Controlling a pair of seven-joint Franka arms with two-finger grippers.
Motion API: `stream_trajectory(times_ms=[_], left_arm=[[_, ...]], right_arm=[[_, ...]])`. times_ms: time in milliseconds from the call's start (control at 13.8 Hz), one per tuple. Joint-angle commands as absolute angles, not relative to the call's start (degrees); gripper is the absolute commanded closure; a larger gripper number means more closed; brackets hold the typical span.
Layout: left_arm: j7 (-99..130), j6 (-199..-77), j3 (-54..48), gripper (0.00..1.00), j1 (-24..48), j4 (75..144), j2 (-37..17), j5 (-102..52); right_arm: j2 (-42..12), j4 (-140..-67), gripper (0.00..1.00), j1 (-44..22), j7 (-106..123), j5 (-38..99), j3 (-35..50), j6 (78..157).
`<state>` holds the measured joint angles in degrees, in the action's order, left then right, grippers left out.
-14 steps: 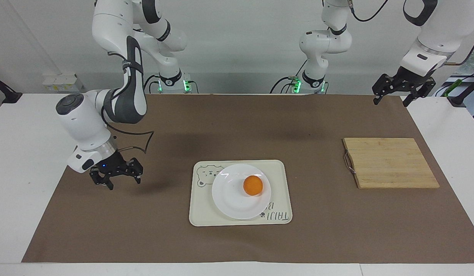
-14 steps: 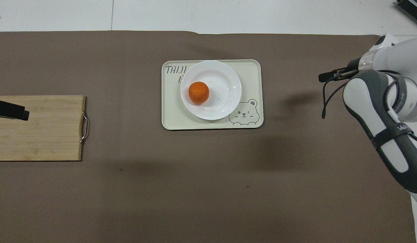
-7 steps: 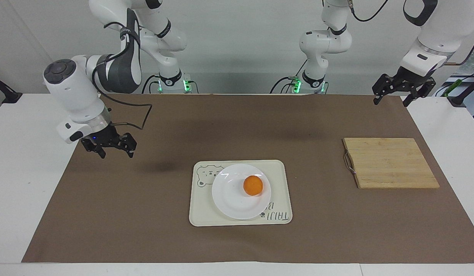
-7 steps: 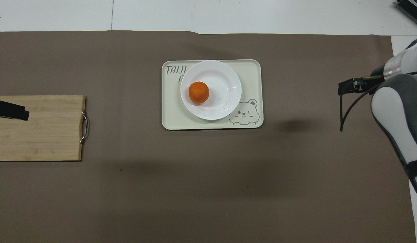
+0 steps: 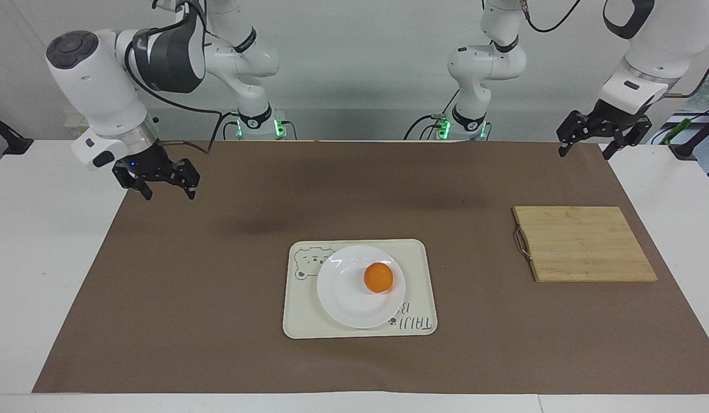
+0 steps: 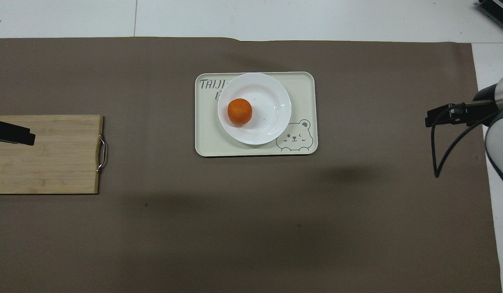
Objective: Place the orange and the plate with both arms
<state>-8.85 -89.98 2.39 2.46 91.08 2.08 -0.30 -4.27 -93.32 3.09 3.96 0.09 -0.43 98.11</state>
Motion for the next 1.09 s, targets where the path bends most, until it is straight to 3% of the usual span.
stream_trajectory(times_ms=[0,1014], left_arm=[[-9.2,-88.9,2.0,0.0,1.8,90.2,1.8,0.1],[-9.2,-88.9,2.0,0.0,1.8,90.2,1.8,0.2]], right_arm=[[-4.8,-87.7,0.0,3.3,2.0,-0.8,0.1,88.0],[-4.0,-88.8,0.0,2.9,1.8,-0.5,0.2,91.1]])
